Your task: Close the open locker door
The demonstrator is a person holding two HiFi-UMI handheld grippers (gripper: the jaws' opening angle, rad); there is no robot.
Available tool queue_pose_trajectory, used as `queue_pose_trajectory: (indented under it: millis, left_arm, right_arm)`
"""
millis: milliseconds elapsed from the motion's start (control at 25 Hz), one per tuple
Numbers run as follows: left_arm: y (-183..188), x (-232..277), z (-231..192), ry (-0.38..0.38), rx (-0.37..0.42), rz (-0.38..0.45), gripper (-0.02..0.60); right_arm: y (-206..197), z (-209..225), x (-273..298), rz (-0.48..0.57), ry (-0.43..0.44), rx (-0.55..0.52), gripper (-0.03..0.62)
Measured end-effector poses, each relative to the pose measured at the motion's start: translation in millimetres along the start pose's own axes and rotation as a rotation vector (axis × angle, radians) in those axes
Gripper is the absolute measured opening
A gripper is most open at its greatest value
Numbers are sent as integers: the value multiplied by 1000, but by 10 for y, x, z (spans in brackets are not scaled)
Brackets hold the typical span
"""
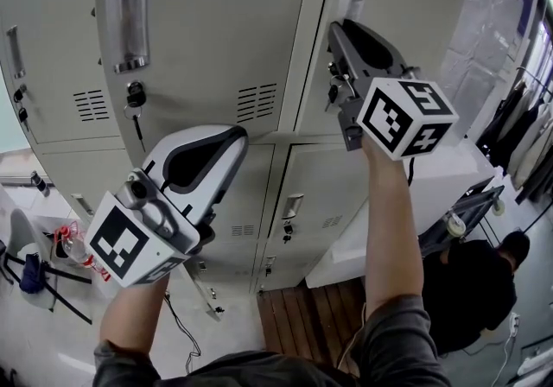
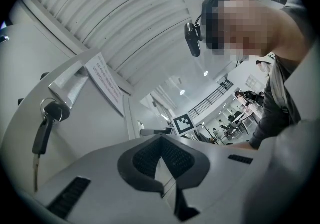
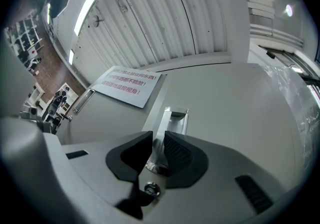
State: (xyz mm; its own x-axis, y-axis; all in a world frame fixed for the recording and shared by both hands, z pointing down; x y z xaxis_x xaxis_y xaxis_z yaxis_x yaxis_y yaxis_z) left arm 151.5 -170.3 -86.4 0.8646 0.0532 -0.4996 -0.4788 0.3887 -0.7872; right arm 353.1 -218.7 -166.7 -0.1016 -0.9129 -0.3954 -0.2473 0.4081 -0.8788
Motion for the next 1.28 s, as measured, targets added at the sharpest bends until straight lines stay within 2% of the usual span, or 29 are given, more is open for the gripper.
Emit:
queue_pose_trajectory:
  millis: [520,720,880,1040,1280]
  left_arm:
    - [-13,12,9,14,6,-4,13]
    - [-86,-23,-18,30,22,-35,12]
    - [-220,-107,-29,34,20,-106,13]
    - [-76,-36,-15,48,42,-48,13]
    - [-30,-46,29,50,50,-49,13]
  right_arm:
    - [-60,46,100,0,10,17,78]
    - [-87,61,128,1,12,22,77]
    - [-93,66,142,0,14,20,77]
    - [-97,44,134,-8,19,15,81]
    - [-73,26,85,3,15,19,103]
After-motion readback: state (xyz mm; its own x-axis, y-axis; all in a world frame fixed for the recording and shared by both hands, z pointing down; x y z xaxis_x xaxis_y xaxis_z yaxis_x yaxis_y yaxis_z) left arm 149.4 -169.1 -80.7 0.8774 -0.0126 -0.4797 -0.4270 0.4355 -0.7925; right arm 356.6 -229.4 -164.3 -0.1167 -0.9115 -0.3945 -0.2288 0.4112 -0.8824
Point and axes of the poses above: the fingertips, and each gripper's own axes: x forward along the fingers, z to its right, y out of its top, the point moved 2 cm from there along -x, backward along the fingers
